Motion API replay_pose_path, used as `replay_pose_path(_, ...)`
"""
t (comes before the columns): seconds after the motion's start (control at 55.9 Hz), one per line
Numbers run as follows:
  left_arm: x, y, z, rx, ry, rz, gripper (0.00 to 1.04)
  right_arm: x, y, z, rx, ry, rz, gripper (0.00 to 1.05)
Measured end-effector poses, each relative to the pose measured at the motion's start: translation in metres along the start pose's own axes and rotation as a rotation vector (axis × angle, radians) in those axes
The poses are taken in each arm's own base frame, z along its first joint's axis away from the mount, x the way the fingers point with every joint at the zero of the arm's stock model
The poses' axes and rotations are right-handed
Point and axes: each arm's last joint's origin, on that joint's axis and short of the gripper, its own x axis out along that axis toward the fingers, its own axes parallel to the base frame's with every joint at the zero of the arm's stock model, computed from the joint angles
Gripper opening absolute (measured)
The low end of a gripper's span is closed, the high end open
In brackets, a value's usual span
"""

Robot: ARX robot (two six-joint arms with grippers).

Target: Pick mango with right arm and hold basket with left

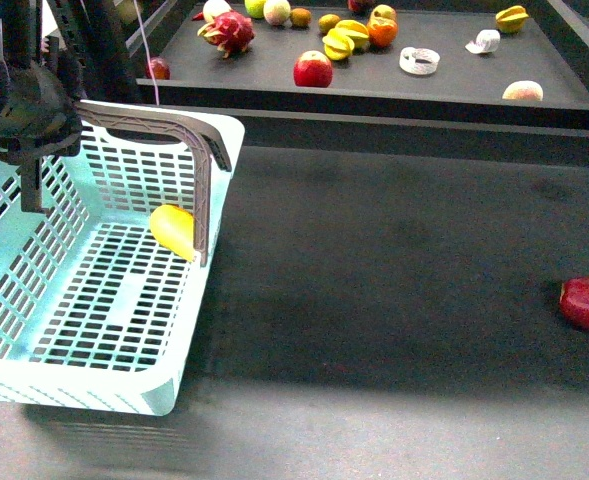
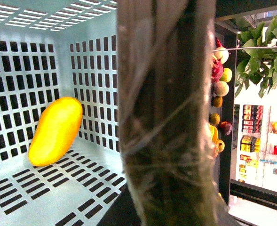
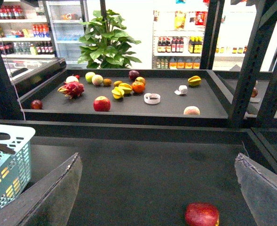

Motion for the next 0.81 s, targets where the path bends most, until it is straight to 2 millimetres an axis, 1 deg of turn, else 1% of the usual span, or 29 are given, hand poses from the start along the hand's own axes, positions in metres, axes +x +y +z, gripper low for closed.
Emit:
replay_pose_path(0.089,0.002,0.004,-0.001,-0.014,0.009,0.018,0.06,0.0,0.0,0.0,0.0,0.0,0.0,0.97)
replay_pose_path(0.107,0.003,0.005,-0.001,-0.016,0.008,0.024,0.08,0.0,0.0,0.0,0.0,0.0,0.0,0.97)
replay_pose_path(0.197,0.003,0.006,-0.002,-0.019,0.025,0.038,0.24,0.0,0.0,0.0,0.0,0.0,0.0,0.97)
replay_pose_path(0.322,0.002,0.009,-0.005,-0.002,0.045,0.063,0.44,0.0,0.0,0.0,0.0,0.0,0.0,0.97)
replay_pose_path(0.358,0.001,0.009,-0.006,0.005,0.047,0.067,0.51,0.0,0.0,0.0,0.0,0.0,0.0,0.97)
replay_pose_path(0.429,-0.002,0.009,-0.004,0.028,0.051,0.075,0.62,0.0,0.0,0.0,0.0,0.0,0.0,0.97)
replay_pose_path(0.519,-0.014,0.004,0.004,0.063,0.046,0.072,0.78,0.0,0.0,0.0,0.0,0.0,0.0,0.97)
replay_pose_path(0.537,-0.016,0.003,0.005,0.068,0.046,0.068,0.8,0.0,0.0,0.0,0.0,0.0,0.0,0.97)
replay_pose_path(0.626,-0.037,-0.009,0.02,0.09,0.033,0.03,0.97,0.0,0.0,0.0,0.0,0.0,0.0,0.97)
replay_pose_path(0.644,-0.041,-0.011,0.023,0.097,0.03,0.026,0.98,0.0,0.0,0.0,0.0,0.0,0.0,0.97)
replay_pose_path(0.734,-0.06,-0.016,0.036,0.111,0.019,0.005,0.96,0.0,0.0,0.0,0.0,0.0,0.0,0.97)
replay_pose_path(0.805,-0.076,-0.016,0.051,0.123,0.002,-0.006,0.97,0.0,0.0,0.0,0.0,0.0,0.0,0.97)
